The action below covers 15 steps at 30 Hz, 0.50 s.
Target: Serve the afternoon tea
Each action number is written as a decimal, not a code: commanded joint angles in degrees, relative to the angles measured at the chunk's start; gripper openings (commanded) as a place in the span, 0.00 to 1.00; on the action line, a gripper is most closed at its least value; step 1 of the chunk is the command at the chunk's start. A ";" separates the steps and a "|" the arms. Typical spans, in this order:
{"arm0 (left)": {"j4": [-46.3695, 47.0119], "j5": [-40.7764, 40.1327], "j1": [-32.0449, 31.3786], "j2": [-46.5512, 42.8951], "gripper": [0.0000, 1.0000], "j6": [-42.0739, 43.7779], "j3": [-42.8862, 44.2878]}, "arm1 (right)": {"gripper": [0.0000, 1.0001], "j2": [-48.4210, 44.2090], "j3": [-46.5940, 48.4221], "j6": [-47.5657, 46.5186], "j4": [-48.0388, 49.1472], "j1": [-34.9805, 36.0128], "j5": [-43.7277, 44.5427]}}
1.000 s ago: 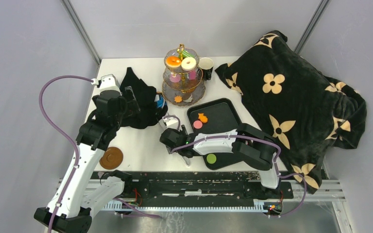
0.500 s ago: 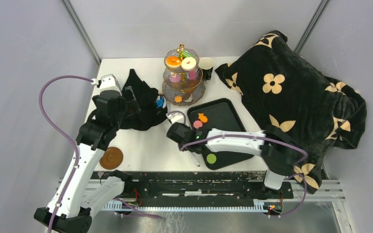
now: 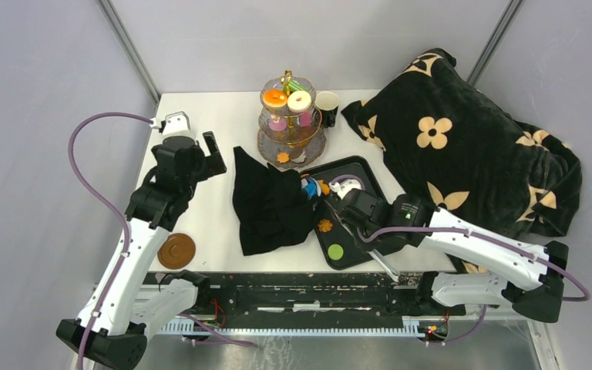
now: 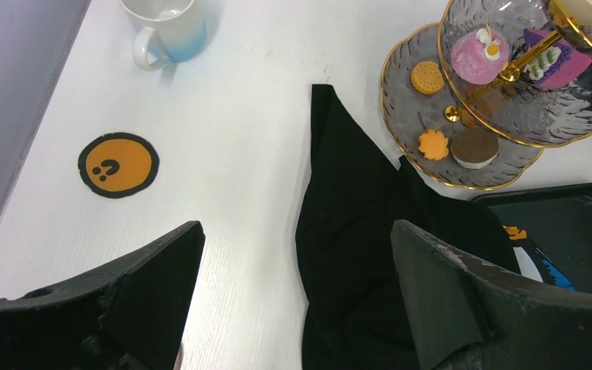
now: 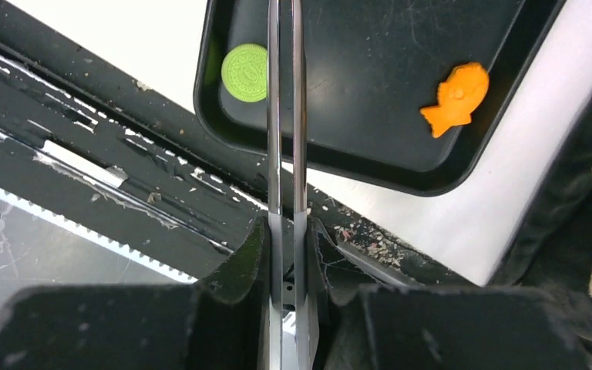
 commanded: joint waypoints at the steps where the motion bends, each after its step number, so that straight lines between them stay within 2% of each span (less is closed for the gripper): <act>1: 2.71 0.44 0.31 0.44 0.98 0.40 2.41 | 0.15 1.15 0.14 1.32 5.82 -0.44 -3.06; 5: 1.72 0.11 0.29 -0.57 0.98 1.19 2.47 | 0.11 4.90 3.27 -1.16 10.04 -0.31 -7.73; 7: 1.17 3.01 0.29 -0.78 0.98 2.22 1.85 | 0.10 6.24 4.76 -2.48 12.06 -0.28 -9.84; 12: 2.15 29.97 0.12 0.98 0.97 1.72 -3.06 | 0.09 10.14 8.25 -3.34 13.59 -0.21 -9.50; 13: 2.97 33.72 -0.34 2.31 0.97 0.47 -4.63 | 0.09 10.31 8.21 -3.02 13.67 -0.26 -9.13; 15: 4.23 34.88 -2.73 3.42 0.97 -1.47 -7.64 | 0.12 10.02 7.12 -2.15 13.50 -0.33 -8.43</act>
